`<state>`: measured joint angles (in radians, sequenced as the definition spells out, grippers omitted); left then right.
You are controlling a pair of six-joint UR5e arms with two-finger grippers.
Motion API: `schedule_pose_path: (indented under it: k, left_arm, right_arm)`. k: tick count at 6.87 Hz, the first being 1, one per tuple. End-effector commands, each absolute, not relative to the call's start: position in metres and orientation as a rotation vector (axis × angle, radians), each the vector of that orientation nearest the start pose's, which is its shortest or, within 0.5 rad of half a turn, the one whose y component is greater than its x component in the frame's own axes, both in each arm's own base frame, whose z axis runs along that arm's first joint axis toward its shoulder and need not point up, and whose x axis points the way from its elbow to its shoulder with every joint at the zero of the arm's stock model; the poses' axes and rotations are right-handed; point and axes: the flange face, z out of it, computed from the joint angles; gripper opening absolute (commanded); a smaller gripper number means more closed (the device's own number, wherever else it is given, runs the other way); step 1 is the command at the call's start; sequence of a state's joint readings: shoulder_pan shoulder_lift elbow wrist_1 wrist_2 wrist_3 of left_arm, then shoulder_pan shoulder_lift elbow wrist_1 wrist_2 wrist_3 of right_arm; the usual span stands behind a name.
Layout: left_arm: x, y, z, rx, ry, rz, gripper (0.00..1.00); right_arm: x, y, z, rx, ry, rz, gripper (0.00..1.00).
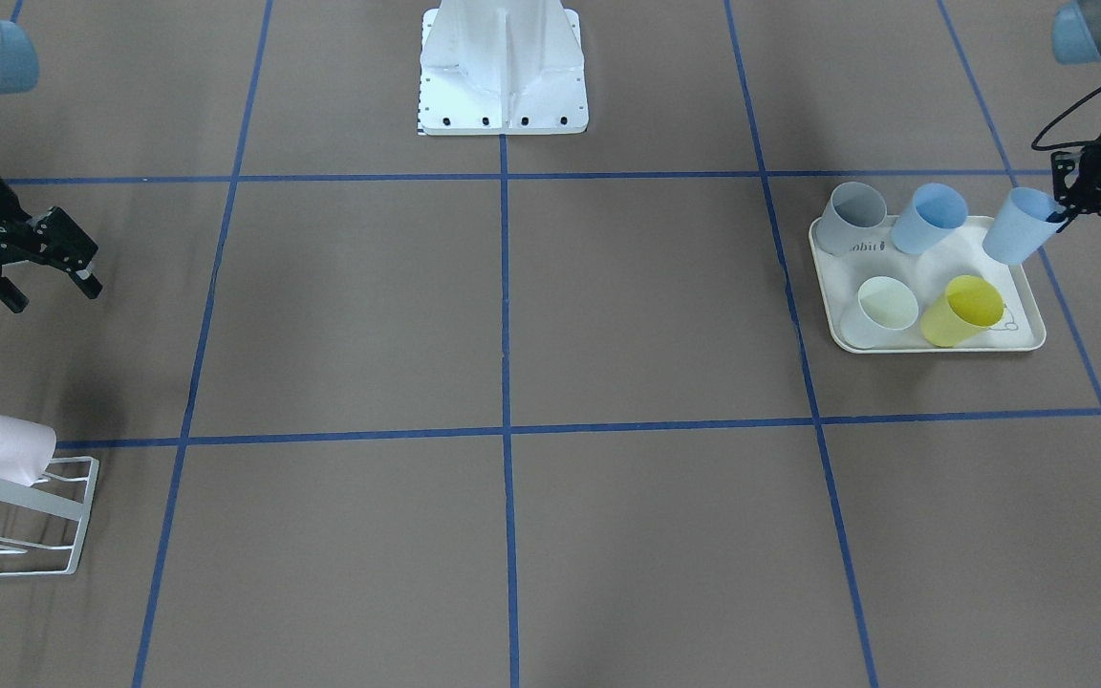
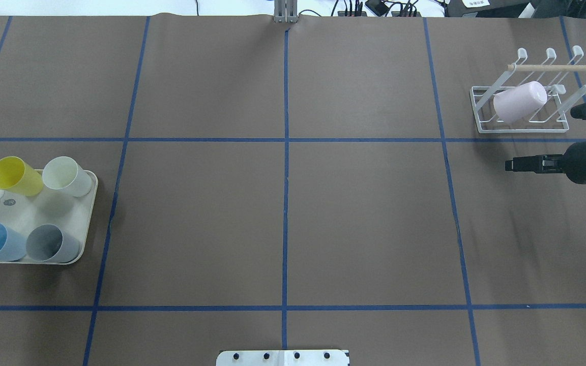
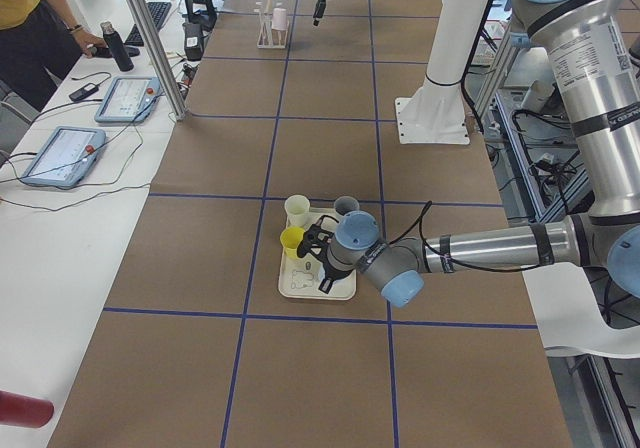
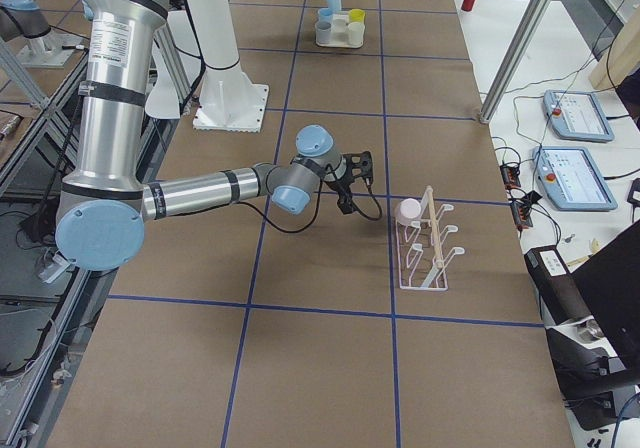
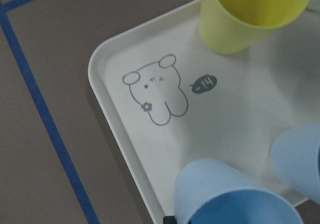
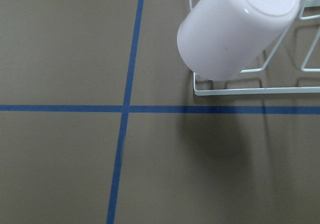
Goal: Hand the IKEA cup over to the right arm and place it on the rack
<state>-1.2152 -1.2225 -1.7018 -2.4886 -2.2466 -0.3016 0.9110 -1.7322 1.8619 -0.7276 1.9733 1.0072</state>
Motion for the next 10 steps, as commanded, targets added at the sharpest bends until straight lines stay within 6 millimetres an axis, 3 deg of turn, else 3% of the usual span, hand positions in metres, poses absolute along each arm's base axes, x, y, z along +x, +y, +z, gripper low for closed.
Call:
schedule_pose_path:
  k: [1,3,5,6,8,9,10]
  left_arm:
    - [0.023,-0.447,0.583,0.557,0.789,0.139,0.00]
    - [0.032,-0.513,0.506,0.605,0.870,-0.019,0.00]
    - [0.060,-0.551,0.424,0.640,1.004,-0.098,0.00]
    - [0.110,-0.549,0.400,0.649,1.092,-0.046,0.00]
    - [0.225,-0.540,0.303,0.534,1.385,-0.146,0.00]
    - [0.285,-0.523,0.265,0.520,1.485,-0.208,0.00]
    - [0.330,-0.509,0.221,0.482,1.581,-0.287,0.00]
  right_arm:
    - [-0.205,-0.414,0.487,0.366,-0.992,0.104,1.00]
    - [-0.209,-0.416,0.470,0.360,-1.048,0.138,1.00]
    - [-0.213,-0.420,0.454,0.338,-1.146,0.251,1.00]
    - [-0.215,-0.424,0.442,0.319,-1.183,0.308,1.00]
    - [-0.227,-0.439,0.403,0.237,-1.284,0.467,1.00]
    - [-0.230,-0.443,0.392,0.200,-1.343,0.534,1.00]
    - [-0.227,-0.441,0.384,0.160,-1.436,0.602,1.00]
